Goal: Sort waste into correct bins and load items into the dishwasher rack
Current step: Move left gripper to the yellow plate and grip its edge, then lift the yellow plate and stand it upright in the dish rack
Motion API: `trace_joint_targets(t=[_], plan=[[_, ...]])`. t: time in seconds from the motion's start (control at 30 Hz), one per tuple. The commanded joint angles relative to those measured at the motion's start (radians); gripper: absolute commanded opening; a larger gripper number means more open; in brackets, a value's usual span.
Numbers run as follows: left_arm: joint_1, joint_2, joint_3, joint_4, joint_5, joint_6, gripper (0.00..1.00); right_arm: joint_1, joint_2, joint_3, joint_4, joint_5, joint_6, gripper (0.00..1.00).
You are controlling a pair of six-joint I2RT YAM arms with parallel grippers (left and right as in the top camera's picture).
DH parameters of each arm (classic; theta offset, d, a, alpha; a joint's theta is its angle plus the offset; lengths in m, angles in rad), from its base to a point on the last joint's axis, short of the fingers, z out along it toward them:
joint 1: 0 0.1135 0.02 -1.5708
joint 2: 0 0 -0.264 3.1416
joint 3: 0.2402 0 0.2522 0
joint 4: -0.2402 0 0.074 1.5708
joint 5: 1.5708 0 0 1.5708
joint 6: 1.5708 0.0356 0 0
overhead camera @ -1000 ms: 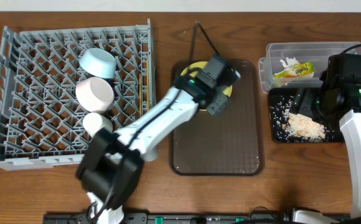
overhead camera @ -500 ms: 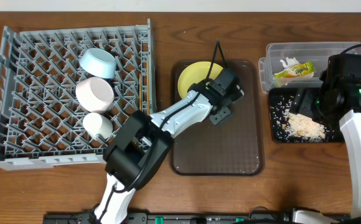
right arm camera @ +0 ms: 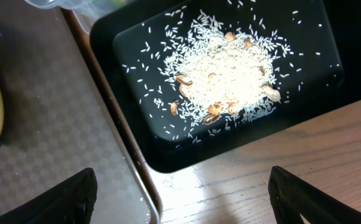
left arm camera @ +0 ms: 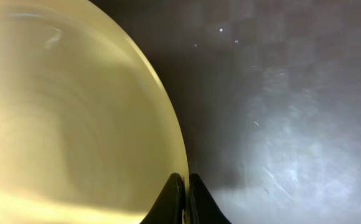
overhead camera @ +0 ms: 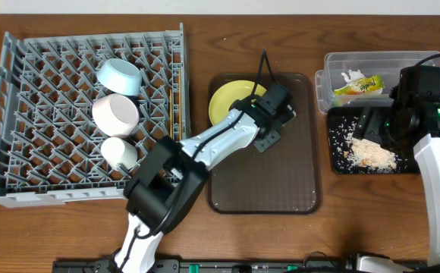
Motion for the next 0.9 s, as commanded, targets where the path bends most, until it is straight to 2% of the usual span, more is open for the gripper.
trace_joint_targets(t=[0.0, 0.17, 0.37, 0.67, 0.73, 0.87], plan=[[0.000, -0.129, 0.006, -0.028, 0.005, -0.079, 0.06, -0.008, -0.008, 0.006, 0.000, 0.011, -0.012, 0.86], [0.019, -0.311, 0.005, -0.068, 0.005, -0.108, 0.06, -0.008, -0.008, 0.006, 0.000, 0.011, -0.012, 0.86], [0.144, -0.477, 0.005, -0.092, 0.047, -0.293, 0.06, -0.008, -0.008, 0.006, 0.000, 0.010, -0.012, 0.86], [0.510, -0.500, 0.003, -0.087, 0.758, -0.428, 0.06, -0.008, -0.008, 0.006, 0.000, 0.011, -0.012, 0.86], [0.583, -0.490, 0.003, -0.085, 0.876, -0.428, 0.06, -0.008, -0.008, 0.006, 0.000, 0.010, -0.012, 0.86], [0.694, -0.475, -0.004, -0.087, 0.989, -0.428, 0.06, -0.008, -0.008, 0.006, 0.000, 0.010, -0.012, 0.86]])
